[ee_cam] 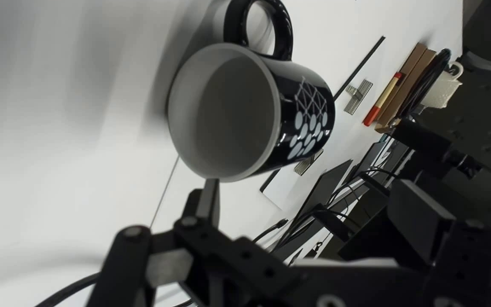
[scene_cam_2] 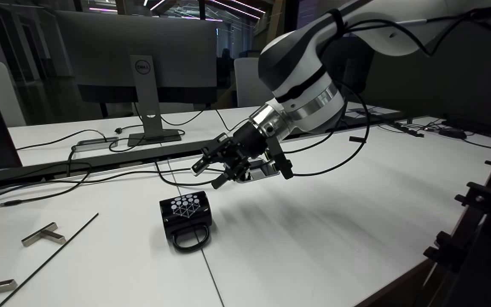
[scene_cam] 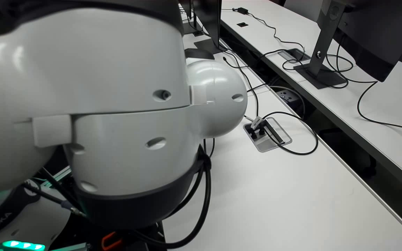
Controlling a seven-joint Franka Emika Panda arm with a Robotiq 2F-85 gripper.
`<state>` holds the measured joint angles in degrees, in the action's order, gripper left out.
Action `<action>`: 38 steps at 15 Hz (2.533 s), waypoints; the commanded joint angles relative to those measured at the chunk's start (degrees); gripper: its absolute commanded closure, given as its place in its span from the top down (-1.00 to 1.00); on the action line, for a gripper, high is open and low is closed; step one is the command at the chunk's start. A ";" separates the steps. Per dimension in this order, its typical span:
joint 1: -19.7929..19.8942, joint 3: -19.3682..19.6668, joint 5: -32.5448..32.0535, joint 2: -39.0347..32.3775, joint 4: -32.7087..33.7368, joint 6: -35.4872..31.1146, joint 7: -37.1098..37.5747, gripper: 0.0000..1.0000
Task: Pick up the black mug and place it upright on the table
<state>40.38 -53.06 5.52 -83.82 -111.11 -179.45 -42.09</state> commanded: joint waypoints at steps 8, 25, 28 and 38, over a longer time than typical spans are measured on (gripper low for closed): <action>-8.25 4.19 26.99 0.00 12.59 12.47 -17.91 1.00; -13.97 6.82 30.70 -0.03 13.93 9.68 -20.07 1.00; -13.60 6.23 30.58 -0.02 13.46 8.47 -20.40 1.00; -12.53 3.81 29.44 -0.02 10.91 0.72 -20.86 0.79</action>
<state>27.29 -48.01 34.65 -83.84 -99.00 -175.76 -61.11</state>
